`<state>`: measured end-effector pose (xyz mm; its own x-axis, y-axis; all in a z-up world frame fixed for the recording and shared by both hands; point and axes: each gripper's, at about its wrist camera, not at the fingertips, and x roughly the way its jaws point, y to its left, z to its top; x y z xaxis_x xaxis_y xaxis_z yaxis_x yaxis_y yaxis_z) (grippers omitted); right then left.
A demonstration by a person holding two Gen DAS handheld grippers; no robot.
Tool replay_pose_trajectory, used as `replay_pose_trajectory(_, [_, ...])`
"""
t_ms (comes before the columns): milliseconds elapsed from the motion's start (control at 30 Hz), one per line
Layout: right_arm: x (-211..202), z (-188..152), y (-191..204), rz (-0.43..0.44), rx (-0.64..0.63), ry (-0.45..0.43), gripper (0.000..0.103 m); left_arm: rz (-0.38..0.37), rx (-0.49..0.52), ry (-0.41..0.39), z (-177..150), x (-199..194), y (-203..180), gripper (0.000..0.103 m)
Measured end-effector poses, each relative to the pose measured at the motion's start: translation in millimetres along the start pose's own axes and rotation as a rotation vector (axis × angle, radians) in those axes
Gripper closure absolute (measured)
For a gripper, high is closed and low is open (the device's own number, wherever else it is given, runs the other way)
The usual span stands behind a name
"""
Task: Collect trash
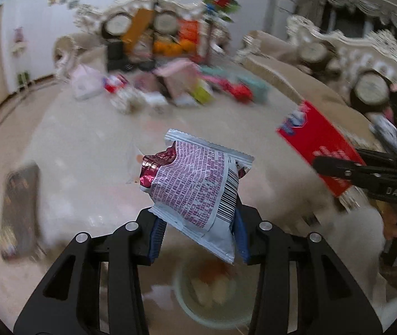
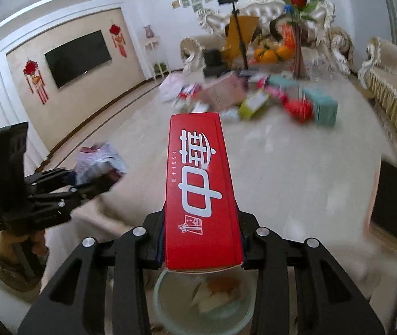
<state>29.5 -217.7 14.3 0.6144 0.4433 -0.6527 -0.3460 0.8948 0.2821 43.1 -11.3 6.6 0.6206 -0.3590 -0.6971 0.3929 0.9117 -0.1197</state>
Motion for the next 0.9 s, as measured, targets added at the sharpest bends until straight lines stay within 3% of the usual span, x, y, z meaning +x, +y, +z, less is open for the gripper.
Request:
replay_pose_trajectory(167, [13.7,-63.8,9.9,0.013,0.061,0.155,0.068,-0.051,0.006,0.156,-59.7,20.7,-23.9,0.061])
replay_pose_trajectory(267, [44.9,-90.0,1.5,-0.045,0.077,0.262,0.068,-0.067,-0.008,0.281,-87.5,53.4,-26.5,0.061])
replay_pose_trajectory(400, [84.6,-101.1,-16.8,-0.083,0.112,0.365,0.068,-0.06,0.012,0.37,-102.7,85.7,-28.7,0.061])
replay_pose_trajectory(600, [108.5,-105.9,-9.7,-0.137,0.046,0.399,0.067,-0.046,0.014,0.444,-113.2,117.2,-26.4,0.058])
replay_pose_trajectory(633, [108.5,-107.2,-7.6,-0.149,0.036,0.393,0.067,-0.048,0.01,0.457,-115.4,121.1,-24.8,0.054])
replay_pose_trajectory(700, [112.5,-107.3,-5.0,-0.186,0.002,0.383,0.06,-0.033,0.013,0.477,-122.4,125.5,-24.8,0.032])
replay_pose_trajectory(733, [113.9,-107.3,-3.9,-0.223,-0.014,0.374,0.04,0.009,0.022,0.481,-124.1,127.4,-24.5,0.017])
replay_pose_trajectory(767, [111.8,-111.3,-3.1,-0.262,-0.024,0.361,0.031,0.046,0.035,0.473,-125.4,127.0,-24.4,0.015])
replay_pose_trajectory(900, [102.1,-111.9,-9.2,-0.286,-0.001,0.341,0.03,0.073,0.001,0.416,-120.6,117.5,-15.0,0.011])
